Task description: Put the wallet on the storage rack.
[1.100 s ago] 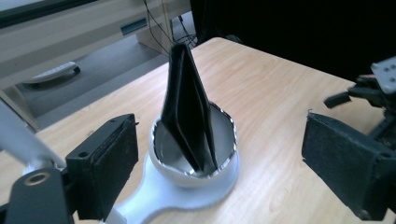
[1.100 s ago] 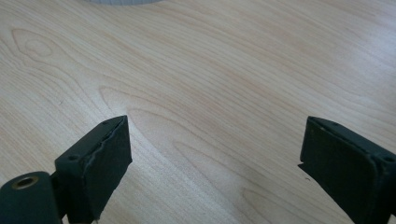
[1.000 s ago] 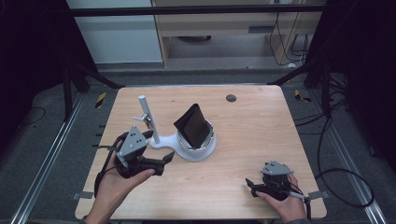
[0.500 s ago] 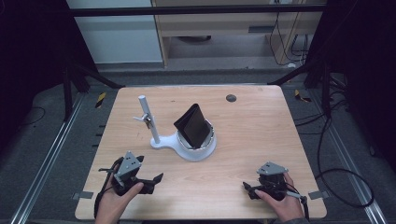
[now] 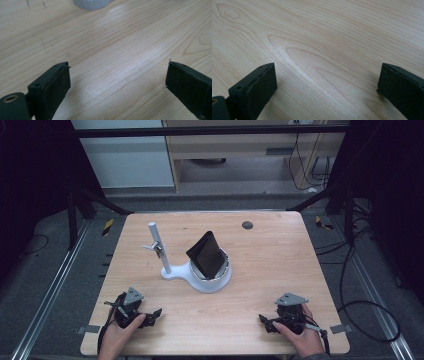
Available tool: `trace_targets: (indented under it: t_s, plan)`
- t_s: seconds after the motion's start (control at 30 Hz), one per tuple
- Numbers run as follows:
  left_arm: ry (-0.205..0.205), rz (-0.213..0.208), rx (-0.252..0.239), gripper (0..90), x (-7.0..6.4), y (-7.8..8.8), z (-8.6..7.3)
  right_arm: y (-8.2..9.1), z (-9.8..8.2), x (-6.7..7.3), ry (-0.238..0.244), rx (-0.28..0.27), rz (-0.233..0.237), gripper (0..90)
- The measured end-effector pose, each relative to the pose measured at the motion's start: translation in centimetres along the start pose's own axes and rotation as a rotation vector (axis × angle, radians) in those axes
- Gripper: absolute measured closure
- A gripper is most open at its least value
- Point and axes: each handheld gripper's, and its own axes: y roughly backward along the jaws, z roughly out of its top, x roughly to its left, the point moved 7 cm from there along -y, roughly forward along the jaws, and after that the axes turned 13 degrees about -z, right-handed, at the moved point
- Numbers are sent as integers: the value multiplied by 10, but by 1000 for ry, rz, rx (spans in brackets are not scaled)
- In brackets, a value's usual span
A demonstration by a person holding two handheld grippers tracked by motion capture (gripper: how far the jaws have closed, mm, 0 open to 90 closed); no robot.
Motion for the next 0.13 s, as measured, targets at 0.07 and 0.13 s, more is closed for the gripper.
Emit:
trace_targets:
  t_s: [0.07,0.13]
  plan:
    - [13,-11,2,53,0,-2,-1,0,0,0,0,0,0,22]
    - [32,-18,10,50,2,-4,-3,0,0,0,0,0,2,22]
